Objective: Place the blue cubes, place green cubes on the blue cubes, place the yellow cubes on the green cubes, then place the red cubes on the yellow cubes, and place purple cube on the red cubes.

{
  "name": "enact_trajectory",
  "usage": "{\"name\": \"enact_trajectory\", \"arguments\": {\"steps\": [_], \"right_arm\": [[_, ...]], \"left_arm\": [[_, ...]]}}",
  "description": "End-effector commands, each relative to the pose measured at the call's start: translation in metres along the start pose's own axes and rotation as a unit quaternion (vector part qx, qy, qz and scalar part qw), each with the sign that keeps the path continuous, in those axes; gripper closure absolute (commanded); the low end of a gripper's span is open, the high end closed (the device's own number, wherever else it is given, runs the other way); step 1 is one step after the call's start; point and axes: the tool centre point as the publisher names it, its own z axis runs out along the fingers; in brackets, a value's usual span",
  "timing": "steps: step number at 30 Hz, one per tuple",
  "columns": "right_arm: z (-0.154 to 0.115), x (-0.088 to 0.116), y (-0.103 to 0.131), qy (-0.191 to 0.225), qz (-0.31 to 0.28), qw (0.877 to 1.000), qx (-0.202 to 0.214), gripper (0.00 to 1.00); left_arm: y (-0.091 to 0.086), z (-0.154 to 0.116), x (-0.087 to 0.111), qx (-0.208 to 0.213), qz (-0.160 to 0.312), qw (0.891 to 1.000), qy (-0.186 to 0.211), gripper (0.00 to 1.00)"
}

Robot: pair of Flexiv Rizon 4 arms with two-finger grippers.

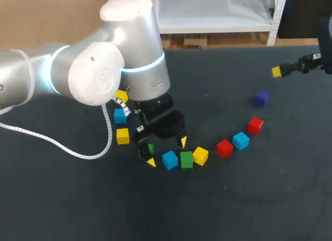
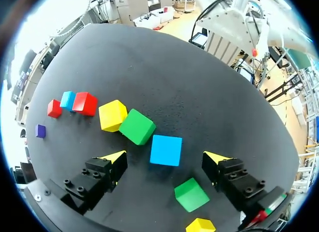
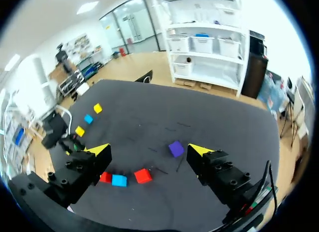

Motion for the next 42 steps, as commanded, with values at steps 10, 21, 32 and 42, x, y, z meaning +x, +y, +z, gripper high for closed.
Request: {"name": "enact_trajectory", "arguments": {"steps": [10,21,32,42], "right_arm": [[-0.016,0.033,-0.021,0.184,-0.333,0.87,-0.314,0.0],[-0.016,0.043,-0.021,0.273,-0.361,0.825,-0.339,0.0],[-0.016,0.043,-0.021,0.273,-0.361,0.825,-0.339,0.0],[-0.019,0.052,-0.019,0.146,-0.349,0.875,-0.301,0.0]], "left_arm": [[0.003,-0.003,0.004,-0.006,-0.008,1.0,-0.005,0.0],[0.004,-0.004,0.006,-0.007,-0.008,1.0,-0.003,0.0],[0.006,-0.005,0.01,-0.008,-0.012,1.0,-0.002,0.0],[0.007,-0.006,0.012,-0.008,-0.016,1.0,-0.002,0.0]]}}
